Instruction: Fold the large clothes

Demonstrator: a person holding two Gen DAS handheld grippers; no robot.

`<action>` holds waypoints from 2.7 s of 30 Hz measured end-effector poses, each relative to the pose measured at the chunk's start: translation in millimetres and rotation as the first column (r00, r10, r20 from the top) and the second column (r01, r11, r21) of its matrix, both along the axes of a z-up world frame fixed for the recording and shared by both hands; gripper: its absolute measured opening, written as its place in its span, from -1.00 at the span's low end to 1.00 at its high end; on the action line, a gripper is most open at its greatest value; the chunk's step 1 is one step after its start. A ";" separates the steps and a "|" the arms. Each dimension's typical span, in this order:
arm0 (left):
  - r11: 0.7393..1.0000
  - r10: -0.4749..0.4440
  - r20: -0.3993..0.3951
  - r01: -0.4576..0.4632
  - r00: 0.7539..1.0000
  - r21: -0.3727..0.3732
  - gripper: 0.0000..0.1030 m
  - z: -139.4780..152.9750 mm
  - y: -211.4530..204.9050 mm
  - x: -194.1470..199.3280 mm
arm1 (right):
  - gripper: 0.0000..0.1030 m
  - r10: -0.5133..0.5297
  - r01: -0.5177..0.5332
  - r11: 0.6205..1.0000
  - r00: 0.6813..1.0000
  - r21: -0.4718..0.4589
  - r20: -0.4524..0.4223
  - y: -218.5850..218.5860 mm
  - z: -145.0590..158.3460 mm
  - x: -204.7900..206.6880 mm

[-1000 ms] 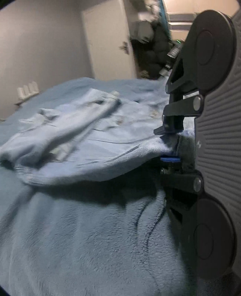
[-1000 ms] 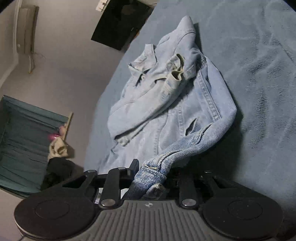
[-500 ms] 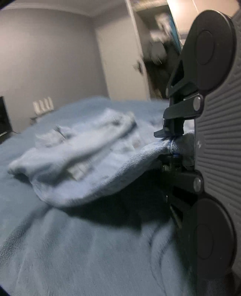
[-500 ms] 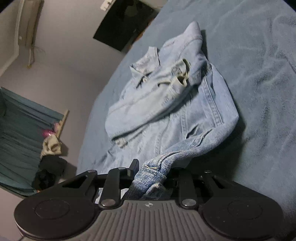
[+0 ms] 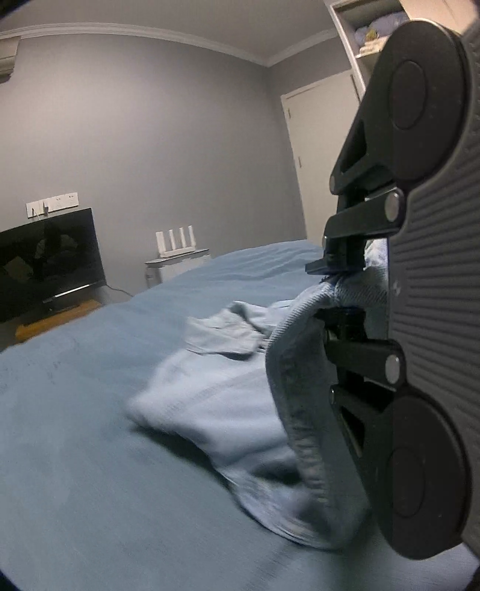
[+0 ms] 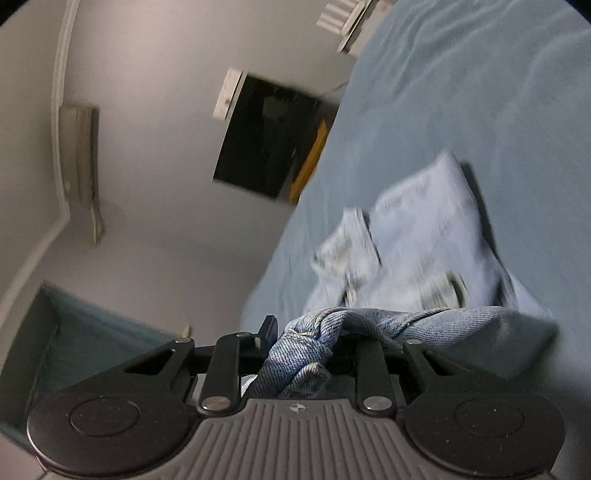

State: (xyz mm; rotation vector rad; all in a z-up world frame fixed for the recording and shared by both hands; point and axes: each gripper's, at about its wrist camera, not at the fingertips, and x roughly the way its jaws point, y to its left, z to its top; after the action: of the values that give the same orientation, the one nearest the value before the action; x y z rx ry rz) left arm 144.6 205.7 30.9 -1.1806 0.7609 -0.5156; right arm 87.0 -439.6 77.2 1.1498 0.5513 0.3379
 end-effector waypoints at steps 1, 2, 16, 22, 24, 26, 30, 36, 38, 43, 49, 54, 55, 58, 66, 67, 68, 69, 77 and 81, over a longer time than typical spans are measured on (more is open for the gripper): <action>1.000 0.010 0.005 -0.011 1.000 0.018 -0.80 1.2 -3.0 15.9 | -0.48 -0.022 0.022 1.000 1.000 0.001 -0.014 -0.7 -0.6 17.5; 0.999 0.026 0.009 -0.027 1.000 0.035 -0.80 1.3 -5.8 32.1 | -0.48 -0.040 0.040 0.999 0.999 -0.002 -0.025 0.4 -3.9 35.7; 0.982 0.096 -0.192 -0.061 0.977 0.181 -0.42 -67.4 -20.7 162.5 | 0.28 -0.262 0.248 0.962 0.955 -0.117 -0.135 7.2 -74.1 180.6; 0.937 0.176 0.012 -0.171 0.984 0.305 0.88 -27.9 1.1 129.4 | 0.38 -0.146 0.146 0.911 0.989 -0.386 0.030 27.1 -43.6 161.3; 0.889 0.100 0.052 -0.113 0.994 0.444 0.88 -15.3 -13.5 118.5 | 0.35 -0.043 0.071 0.805 0.997 -0.589 0.061 54.9 -38.4 155.3; 0.774 -0.007 0.101 -0.059 0.995 0.631 0.88 -8.9 -44.0 107.0 | 0.29 0.049 0.012 0.668 0.997 -0.744 0.060 83.2 -43.5 151.3; 0.504 -0.171 0.135 -0.031 0.976 0.863 0.88 -15.1 -108.0 89.6 | 0.11 0.095 -0.056 0.370 0.995 -0.927 -0.022 133.6 -68.6 167.6; 0.306 -0.093 0.013 0.016 0.996 0.952 0.96 -62.5 -114.4 97.0 | 0.08 -0.057 -0.065 0.304 0.995 -0.950 -0.086 132.4 -93.2 191.5; 0.478 -0.002 -0.052 0.047 0.999 0.877 1.00 -75.3 -82.1 101.1 | 0.08 -0.093 -0.034 0.388 0.993 -0.921 -0.076 123.3 -92.5 188.3; 0.596 0.053 -0.043 0.002 0.998 0.803 0.99 -69.9 -53.7 66.8 | 0.17 -0.154 0.101 0.621 0.988 -0.777 0.006 95.0 -74.3 131.2; 0.655 0.126 0.063 -0.131 0.990 0.744 0.99 -42.8 -51.0 -22.3 | 0.62 -0.220 0.163 0.745 0.976 -0.647 -0.007 70.8 -67.0 39.3; 0.553 0.029 0.170 -0.158 0.985 0.818 0.99 -18.7 -92.1 -74.5 | 0.64 -0.251 0.183 0.848 0.965 -0.498 -0.073 62.5 -70.0 -16.3; 0.511 0.009 0.213 -0.187 0.977 0.839 0.99 -10.7 -102.0 -85.5 | 0.64 -0.251 0.187 0.850 0.966 -0.492 -0.066 64.3 -68.7 -23.8; 0.458 -0.053 0.270 -0.217 0.961 0.862 1.00 3.6 -125.7 -106.1 | 0.86 -0.254 0.212 0.824 0.967 -0.525 -0.007 81.1 -57.3 -46.0; 0.499 -0.029 0.243 -0.197 0.970 0.844 1.00 -29.1 -135.7 -100.6 | 0.99 -0.244 0.229 0.745 0.968 -0.626 0.063 106.1 -62.5 -52.6; 0.543 -0.010 0.221 -0.180 0.975 0.821 1.00 -38.6 -129.6 -97.5 | 0.99 -0.244 0.225 0.753 0.968 -0.619 0.055 104.0 -65.5 -54.0; 0.580 0.003 0.195 -0.161 0.981 0.798 1.00 -46.9 -123.7 -94.6 | 0.99 -0.242 0.214 0.767 0.970 -0.605 0.037 103.0 -70.8 -49.1; 0.621 0.006 0.181 -0.145 0.984 0.770 1.00 -54.9 -116.5 -92.5 | 0.99 -0.238 0.199 0.789 0.971 -0.582 0.011 100.9 -77.2 -42.2; 0.772 0.045 0.182 -0.149 0.982 0.618 0.99 -92.1 -88.6 -58.7 | 0.95 -0.227 0.185 0.895 0.972 -0.405 -0.056 88.0 -120.1 -3.3; 0.813 0.086 0.179 -0.173 0.980 0.555 0.99 -107.2 -76.4 -47.0 | 0.87 -0.229 0.181 0.919 0.969 -0.351 -0.098 85.6 -141.5 13.5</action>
State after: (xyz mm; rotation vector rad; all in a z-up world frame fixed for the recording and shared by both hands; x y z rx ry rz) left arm 97.6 129.4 -76.3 -0.6168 0.6384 -0.2256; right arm 100.5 -354.1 -64.3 0.8875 0.5776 -0.0215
